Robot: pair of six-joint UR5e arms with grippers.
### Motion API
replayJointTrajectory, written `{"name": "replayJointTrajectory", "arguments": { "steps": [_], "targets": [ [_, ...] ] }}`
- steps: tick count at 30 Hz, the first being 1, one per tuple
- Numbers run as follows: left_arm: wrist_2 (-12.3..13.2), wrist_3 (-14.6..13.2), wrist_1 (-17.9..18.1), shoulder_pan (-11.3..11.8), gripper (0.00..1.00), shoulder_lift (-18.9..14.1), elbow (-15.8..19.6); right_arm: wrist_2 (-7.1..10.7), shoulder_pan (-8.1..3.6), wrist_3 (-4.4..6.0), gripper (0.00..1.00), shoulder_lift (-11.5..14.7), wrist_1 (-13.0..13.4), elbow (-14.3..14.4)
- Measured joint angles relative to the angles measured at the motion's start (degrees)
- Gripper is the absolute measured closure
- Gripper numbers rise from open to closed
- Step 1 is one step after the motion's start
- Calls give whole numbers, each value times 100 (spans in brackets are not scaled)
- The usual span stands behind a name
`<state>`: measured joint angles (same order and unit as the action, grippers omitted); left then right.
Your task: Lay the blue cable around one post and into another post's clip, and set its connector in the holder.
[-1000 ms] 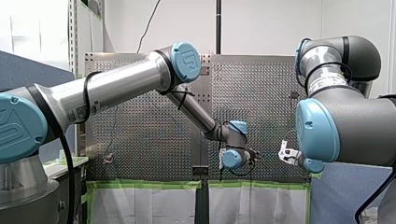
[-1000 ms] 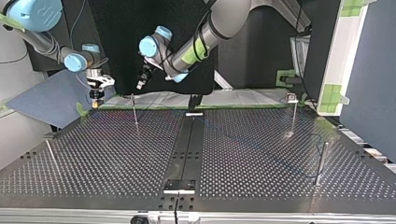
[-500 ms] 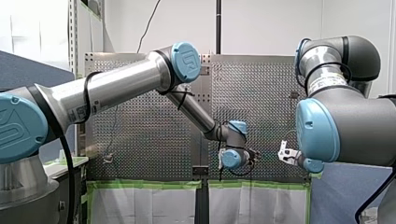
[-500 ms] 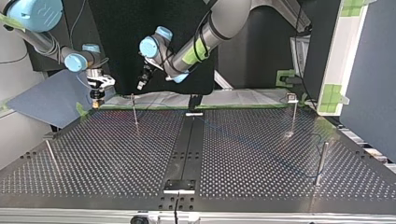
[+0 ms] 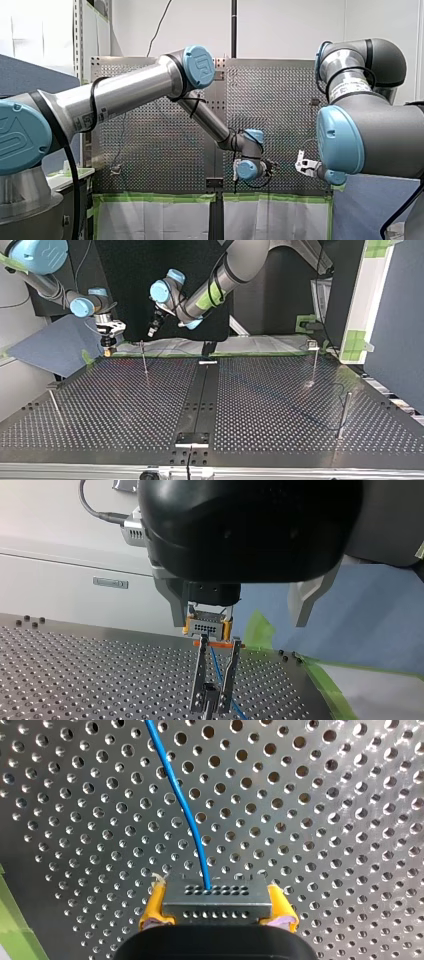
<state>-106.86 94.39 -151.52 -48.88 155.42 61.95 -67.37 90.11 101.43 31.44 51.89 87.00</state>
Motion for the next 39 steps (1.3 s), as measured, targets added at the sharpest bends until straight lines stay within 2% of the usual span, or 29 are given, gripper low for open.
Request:
{"name": "replayJointTrajectory", "arguments": {
  "steps": [39],
  "targets": [
    [-137, 2, -131, 19, 0, 1, 7, 5, 3, -7, 100, -18, -18, -1]
  ]
}}
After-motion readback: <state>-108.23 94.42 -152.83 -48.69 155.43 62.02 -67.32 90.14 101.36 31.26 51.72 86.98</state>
